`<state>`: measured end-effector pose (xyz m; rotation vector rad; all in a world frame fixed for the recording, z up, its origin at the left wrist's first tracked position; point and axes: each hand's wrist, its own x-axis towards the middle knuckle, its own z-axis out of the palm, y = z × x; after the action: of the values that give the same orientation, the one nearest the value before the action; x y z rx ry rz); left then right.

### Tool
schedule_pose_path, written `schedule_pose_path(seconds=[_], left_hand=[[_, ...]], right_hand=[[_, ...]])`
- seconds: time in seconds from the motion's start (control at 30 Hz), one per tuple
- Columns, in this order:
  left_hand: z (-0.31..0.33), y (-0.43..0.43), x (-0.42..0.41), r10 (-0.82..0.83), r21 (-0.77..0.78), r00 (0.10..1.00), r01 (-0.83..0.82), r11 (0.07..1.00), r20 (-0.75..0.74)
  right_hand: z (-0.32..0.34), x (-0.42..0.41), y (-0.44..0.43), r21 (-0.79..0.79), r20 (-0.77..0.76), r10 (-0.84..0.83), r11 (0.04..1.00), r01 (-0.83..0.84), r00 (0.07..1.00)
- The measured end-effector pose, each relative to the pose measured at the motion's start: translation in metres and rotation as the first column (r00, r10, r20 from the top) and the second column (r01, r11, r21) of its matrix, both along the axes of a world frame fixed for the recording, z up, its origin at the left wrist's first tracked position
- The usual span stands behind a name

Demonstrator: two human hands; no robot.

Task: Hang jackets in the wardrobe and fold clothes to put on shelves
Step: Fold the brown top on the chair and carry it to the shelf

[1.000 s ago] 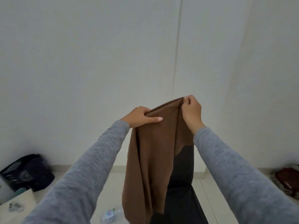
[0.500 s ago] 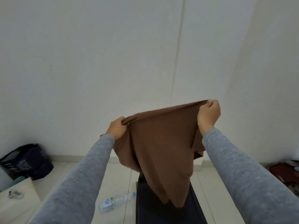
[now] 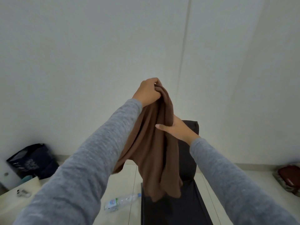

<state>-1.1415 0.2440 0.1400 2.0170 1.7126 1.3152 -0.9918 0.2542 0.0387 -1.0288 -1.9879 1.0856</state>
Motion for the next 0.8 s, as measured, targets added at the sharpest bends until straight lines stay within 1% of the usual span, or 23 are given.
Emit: schedule_pose_path(seconds=[0.07,0.17,0.23,0.27,0.3,0.33,0.4,0.47,0.53,0.57,0.6,0.67,0.7,0.73,0.8], left_hand=[[0.002,-0.006,-0.003,0.013,-0.019,0.995,-0.014,1.0,-0.098],[0.001,-0.014,-0.025,0.065,-0.058,0.964,-0.082,0.995,-0.259],[-0.006,-0.018,-0.044,0.11,-0.127,0.915,-0.171,0.977,-0.389],[-0.011,-0.019,-0.054,0.137,-0.165,0.905,-0.22,0.962,-0.403],[-0.018,-0.021,-0.063,0.168,-0.196,0.91,-0.257,0.946,-0.38],[-0.026,-0.024,-0.073,0.198,-0.233,0.927,-0.28,0.931,-0.319],[-0.041,-0.027,-0.086,0.25,-0.274,0.957,-0.282,0.919,-0.147],[-0.05,-0.026,-0.094,0.258,-0.26,0.966,-0.247,0.934,0.007],[-0.049,-0.025,-0.091,0.206,-0.241,0.964,-0.162,0.957,0.17],[-0.045,-0.024,-0.087,0.159,-0.227,0.956,-0.103,0.968,0.245],[-0.04,-0.022,-0.081,0.111,-0.21,0.952,-0.051,0.976,0.286],[-0.024,-0.021,-0.061,0.017,-0.15,0.959,0.027,0.988,0.282],[-0.015,-0.02,-0.048,-0.021,-0.123,0.966,0.054,0.991,0.258],[-0.007,-0.019,-0.034,-0.045,-0.1,0.975,0.068,0.993,0.217],[0.004,-0.017,-0.015,-0.057,-0.061,0.993,0.063,0.996,0.106]], right_hand=[[-0.002,-0.005,0.003,0.013,-0.044,-0.097,0.995,0.097,0.994],[-0.003,-0.004,0.01,0.031,-0.172,-0.256,0.964,0.265,0.951],[0.002,-0.003,0.01,0.052,-0.236,-0.326,0.937,0.347,0.916],[0.006,-0.003,0.01,0.066,-0.256,-0.345,0.926,0.373,0.903],[0.008,-0.005,0.01,0.075,-0.27,-0.35,0.921,0.383,0.897],[0.01,-0.007,0.01,0.087,-0.28,-0.346,0.92,0.383,0.896],[0.012,-0.01,0.009,0.126,-0.277,-0.33,0.918,0.375,0.902],[0.012,-0.011,0.008,0.148,-0.262,-0.316,0.92,0.362,0.912],[0.013,-0.008,0.004,0.166,-0.245,-0.268,0.935,0.313,0.932],[0.014,-0.007,0.002,0.178,-0.221,-0.225,0.947,0.266,0.949],[0.017,-0.006,0.0,0.183,-0.179,-0.161,0.964,0.194,0.971],[0.022,-0.01,-0.005,0.14,-0.071,-0.009,0.99,0.019,0.997],[0.025,-0.013,-0.008,0.104,-0.037,0.044,0.994,-0.04,0.998],[0.028,-0.016,-0.01,0.088,-0.024,0.053,0.995,-0.05,0.998],[0.031,-0.019,-0.011,0.119,-0.08,-0.021,0.992,0.031,0.997]])
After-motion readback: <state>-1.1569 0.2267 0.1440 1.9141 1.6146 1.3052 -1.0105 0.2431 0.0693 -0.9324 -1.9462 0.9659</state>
